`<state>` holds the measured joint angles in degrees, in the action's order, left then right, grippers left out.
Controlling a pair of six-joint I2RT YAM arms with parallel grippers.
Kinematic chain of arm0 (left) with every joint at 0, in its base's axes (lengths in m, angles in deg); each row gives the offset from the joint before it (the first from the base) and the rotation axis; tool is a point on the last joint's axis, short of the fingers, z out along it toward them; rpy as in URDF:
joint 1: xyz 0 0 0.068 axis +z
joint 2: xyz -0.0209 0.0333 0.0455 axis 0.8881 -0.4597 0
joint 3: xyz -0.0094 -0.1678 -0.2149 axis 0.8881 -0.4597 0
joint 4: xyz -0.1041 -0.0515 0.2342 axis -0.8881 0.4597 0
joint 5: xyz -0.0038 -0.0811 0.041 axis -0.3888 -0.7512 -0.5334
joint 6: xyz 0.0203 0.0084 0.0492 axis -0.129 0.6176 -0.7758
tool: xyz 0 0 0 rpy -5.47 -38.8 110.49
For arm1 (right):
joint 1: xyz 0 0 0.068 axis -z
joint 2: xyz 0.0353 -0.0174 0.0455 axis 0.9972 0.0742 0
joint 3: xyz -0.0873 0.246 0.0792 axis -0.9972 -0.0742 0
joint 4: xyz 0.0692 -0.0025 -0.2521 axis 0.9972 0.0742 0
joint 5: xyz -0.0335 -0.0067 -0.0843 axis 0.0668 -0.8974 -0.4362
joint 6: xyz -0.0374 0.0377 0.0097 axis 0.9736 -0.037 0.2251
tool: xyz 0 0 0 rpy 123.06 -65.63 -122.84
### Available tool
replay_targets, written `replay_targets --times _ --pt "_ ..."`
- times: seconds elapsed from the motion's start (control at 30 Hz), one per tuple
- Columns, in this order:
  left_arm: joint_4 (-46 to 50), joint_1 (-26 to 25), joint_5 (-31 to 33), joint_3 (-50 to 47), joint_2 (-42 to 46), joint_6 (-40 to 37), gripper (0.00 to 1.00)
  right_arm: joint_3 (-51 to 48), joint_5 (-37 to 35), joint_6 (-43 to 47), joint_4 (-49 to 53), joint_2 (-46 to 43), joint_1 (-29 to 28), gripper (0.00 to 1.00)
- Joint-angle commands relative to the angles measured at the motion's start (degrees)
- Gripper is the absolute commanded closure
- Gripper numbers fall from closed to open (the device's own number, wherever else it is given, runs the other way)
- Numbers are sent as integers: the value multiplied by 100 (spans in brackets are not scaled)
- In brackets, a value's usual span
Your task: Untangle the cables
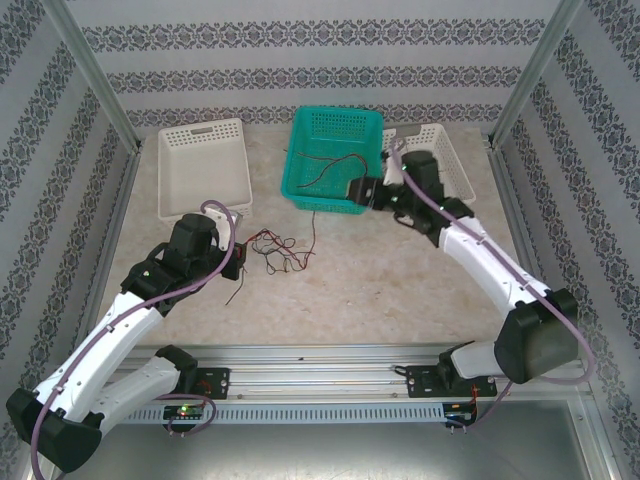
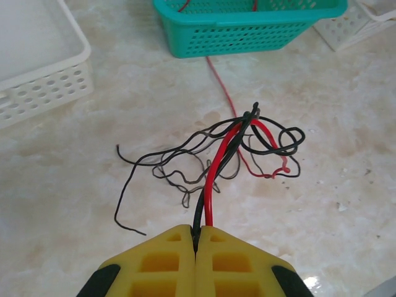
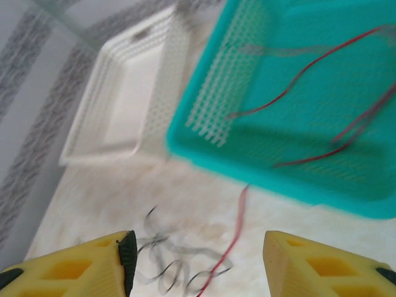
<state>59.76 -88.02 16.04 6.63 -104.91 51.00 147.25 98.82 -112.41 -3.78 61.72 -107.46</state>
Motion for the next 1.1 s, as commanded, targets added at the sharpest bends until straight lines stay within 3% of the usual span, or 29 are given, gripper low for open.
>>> replay_targets --times 0.0,0.17,0.23,0.53,0.87,1.07 --pt "-306 9 -453 -50 79 -138 100 -647 1008 -103 -1099 -63 -535 43" --pt "-304 -46 -643 -57 -10 -157 100 -1127 895 51 -1714 -183 -1353 41" --pt "-303 -63 -688 -50 -63 -166 100 -1086 503 295 -1556 -224 -1699 42" --pt "-286 -102 -752 -43 -178 -184 100 -883 -526 881 -1312 -63 -2478 47" --pt "-294 -138 -859 -41 -201 -210 100 -847 -1250 1087 -1489 139 -2662 54" --pt "-295 -163 -918 -48 -191 -219 100 -689 -1167 1065 -1523 410 -2671 60"
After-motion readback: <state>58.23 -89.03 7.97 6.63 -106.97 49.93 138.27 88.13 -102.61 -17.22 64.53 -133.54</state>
